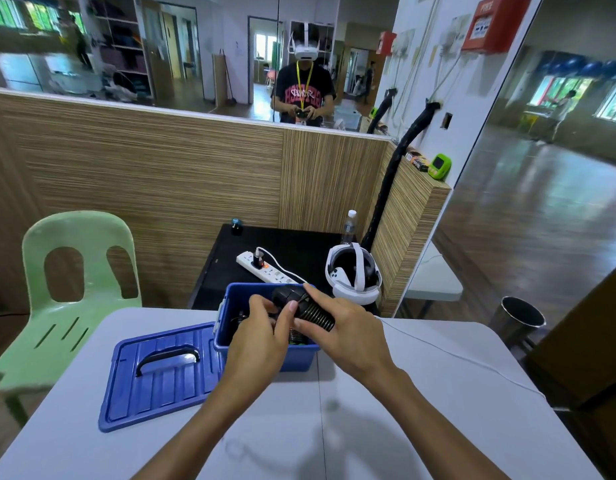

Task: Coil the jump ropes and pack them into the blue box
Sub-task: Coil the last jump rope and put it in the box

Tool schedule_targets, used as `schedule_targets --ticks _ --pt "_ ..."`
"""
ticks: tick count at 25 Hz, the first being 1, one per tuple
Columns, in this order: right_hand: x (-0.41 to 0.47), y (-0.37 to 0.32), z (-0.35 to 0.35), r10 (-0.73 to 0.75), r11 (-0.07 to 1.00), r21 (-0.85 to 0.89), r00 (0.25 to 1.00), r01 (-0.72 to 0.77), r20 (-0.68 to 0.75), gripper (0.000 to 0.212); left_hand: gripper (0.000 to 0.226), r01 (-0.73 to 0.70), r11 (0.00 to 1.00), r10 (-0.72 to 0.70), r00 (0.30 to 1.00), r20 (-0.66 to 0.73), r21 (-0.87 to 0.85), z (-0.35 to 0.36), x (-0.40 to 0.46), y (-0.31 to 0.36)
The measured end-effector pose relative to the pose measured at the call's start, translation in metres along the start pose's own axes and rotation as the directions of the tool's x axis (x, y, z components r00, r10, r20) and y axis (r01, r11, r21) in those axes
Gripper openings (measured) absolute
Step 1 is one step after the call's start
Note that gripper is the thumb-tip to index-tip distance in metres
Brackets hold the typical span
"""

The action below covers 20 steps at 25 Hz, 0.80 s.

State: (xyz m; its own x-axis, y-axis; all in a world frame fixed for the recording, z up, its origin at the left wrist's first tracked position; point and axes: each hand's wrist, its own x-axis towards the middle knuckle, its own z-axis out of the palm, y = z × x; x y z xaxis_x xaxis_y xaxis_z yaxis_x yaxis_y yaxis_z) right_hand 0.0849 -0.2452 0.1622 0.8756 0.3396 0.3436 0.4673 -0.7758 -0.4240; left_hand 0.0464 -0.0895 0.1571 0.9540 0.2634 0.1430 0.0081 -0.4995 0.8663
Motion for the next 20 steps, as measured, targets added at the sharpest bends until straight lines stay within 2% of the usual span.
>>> schedule_targets --ticks 3,5,7,10,12,16,18,20 --pt "0.000 0.004 -0.001 0.010 0.999 -0.034 0.999 -0.009 0.044 0.074 0.029 -0.179 0.965 0.180 0.984 0.012 0.192 0.000 -0.004 -0.002" --pt "0.000 0.006 -0.004 0.005 0.996 -0.089 0.997 0.001 0.076 0.079 0.030 -0.259 0.924 0.252 0.966 0.062 0.281 -0.004 -0.003 -0.005" --pt "0.002 0.008 -0.005 0.023 0.984 -0.179 0.992 -0.001 0.121 0.079 0.034 -0.295 0.866 0.254 0.955 0.154 0.403 -0.008 -0.001 -0.007" --pt "0.004 0.011 0.004 0.063 0.965 -0.260 0.985 -0.020 0.158 0.075 0.040 -0.343 0.724 0.209 0.936 0.284 0.599 -0.010 -0.002 -0.003" --pt "0.004 0.010 0.010 0.070 0.962 -0.272 0.986 -0.027 0.150 0.073 0.038 -0.354 0.769 0.239 0.931 0.275 0.533 -0.008 -0.003 0.004" --pt "0.015 0.006 0.003 0.060 0.981 -0.188 0.995 -0.045 0.077 0.064 0.031 -0.366 0.912 0.345 0.928 0.139 0.186 -0.010 0.004 0.000" --pt "0.018 0.004 0.000 0.060 0.989 -0.136 0.998 -0.054 0.037 0.058 0.033 -0.275 0.960 0.279 0.949 0.148 -0.047 -0.009 0.001 -0.008" --pt "0.016 0.003 0.001 0.066 0.993 -0.096 0.997 -0.063 0.032 0.058 0.036 -0.071 0.955 0.142 0.962 0.233 -0.288 -0.007 -0.006 -0.015"
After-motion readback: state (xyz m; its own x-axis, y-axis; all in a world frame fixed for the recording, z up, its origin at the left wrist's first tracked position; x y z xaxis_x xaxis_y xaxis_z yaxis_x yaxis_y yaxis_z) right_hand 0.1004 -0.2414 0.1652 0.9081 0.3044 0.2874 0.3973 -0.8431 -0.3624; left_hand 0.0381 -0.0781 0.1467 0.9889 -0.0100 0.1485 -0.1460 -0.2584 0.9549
